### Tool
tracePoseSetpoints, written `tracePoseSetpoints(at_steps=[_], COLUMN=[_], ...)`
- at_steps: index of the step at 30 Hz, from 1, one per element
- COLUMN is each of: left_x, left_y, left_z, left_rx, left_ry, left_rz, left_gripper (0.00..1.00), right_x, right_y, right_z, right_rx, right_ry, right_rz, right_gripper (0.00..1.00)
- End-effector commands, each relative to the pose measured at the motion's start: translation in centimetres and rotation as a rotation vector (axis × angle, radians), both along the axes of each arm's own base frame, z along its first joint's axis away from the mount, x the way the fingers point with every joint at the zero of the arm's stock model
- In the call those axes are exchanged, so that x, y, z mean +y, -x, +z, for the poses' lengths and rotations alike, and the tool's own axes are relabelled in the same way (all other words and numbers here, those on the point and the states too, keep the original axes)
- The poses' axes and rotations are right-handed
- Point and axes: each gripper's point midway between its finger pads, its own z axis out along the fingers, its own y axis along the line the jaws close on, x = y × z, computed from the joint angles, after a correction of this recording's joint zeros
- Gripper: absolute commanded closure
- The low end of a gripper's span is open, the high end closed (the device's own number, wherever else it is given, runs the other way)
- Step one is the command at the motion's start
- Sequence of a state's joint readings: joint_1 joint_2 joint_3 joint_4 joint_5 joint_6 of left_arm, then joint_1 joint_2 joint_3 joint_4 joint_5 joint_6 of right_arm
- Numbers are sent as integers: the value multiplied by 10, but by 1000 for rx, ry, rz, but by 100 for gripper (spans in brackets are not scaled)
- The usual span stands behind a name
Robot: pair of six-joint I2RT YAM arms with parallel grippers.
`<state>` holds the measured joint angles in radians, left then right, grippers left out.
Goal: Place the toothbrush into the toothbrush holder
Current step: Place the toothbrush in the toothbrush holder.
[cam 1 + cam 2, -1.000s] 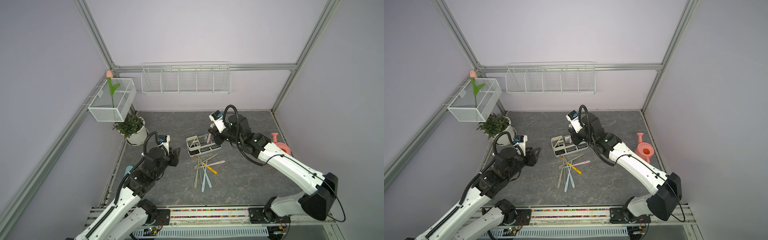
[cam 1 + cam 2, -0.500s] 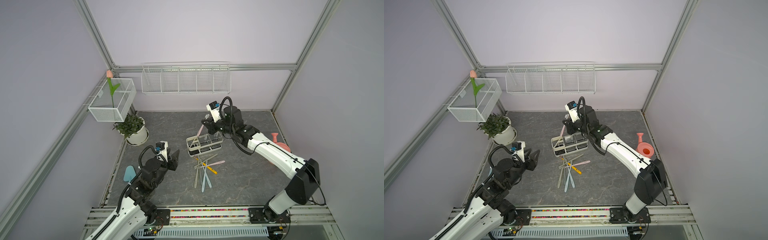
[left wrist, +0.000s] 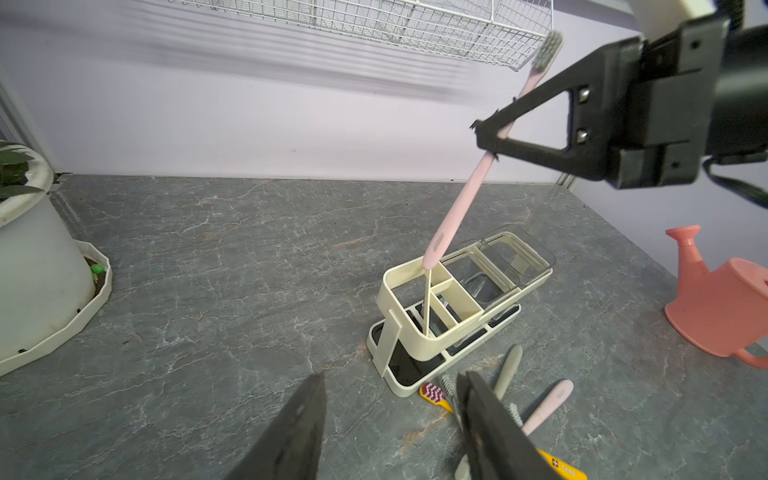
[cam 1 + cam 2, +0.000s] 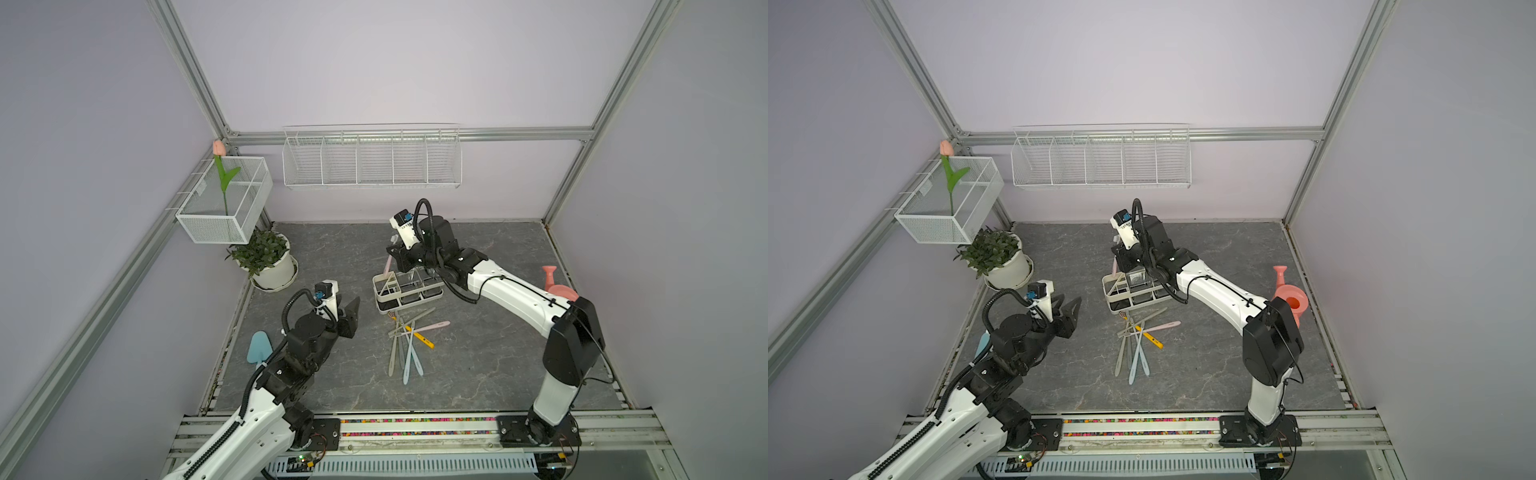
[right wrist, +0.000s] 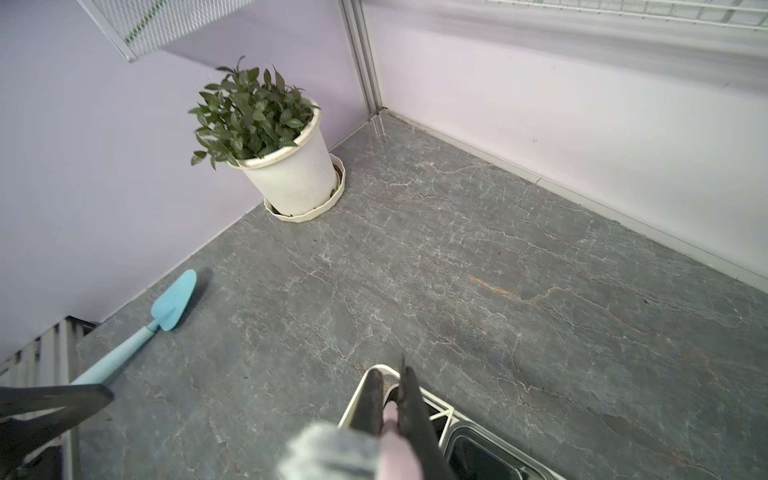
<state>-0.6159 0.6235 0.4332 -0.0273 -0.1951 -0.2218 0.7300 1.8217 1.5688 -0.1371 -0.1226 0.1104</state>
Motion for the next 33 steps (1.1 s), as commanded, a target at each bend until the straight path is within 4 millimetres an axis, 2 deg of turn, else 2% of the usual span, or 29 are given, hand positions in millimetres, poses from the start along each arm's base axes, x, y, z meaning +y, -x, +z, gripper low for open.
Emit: tracePoseSetpoints(at_steps=[1,6,19,33], left_x=[3,4,6,6], left_y=[0,0,2,2], left_z=[11,13,15,16], left_rx=[-39,-42,-45,-49], left_ry=[3,7,6,13], left_rz=[14,15,20,19], left_gripper=[45,45,45,45], right_x=[8,20,23,25], right_y=[-6,-8,-14,-13], right_z=[-10,-35,-80,-106], right_rx=[-46,-62,-93,-85], right_ry=[53,115,187,220], right_rz=[3,8,-45,-67], right_gripper=[93,93,93,93])
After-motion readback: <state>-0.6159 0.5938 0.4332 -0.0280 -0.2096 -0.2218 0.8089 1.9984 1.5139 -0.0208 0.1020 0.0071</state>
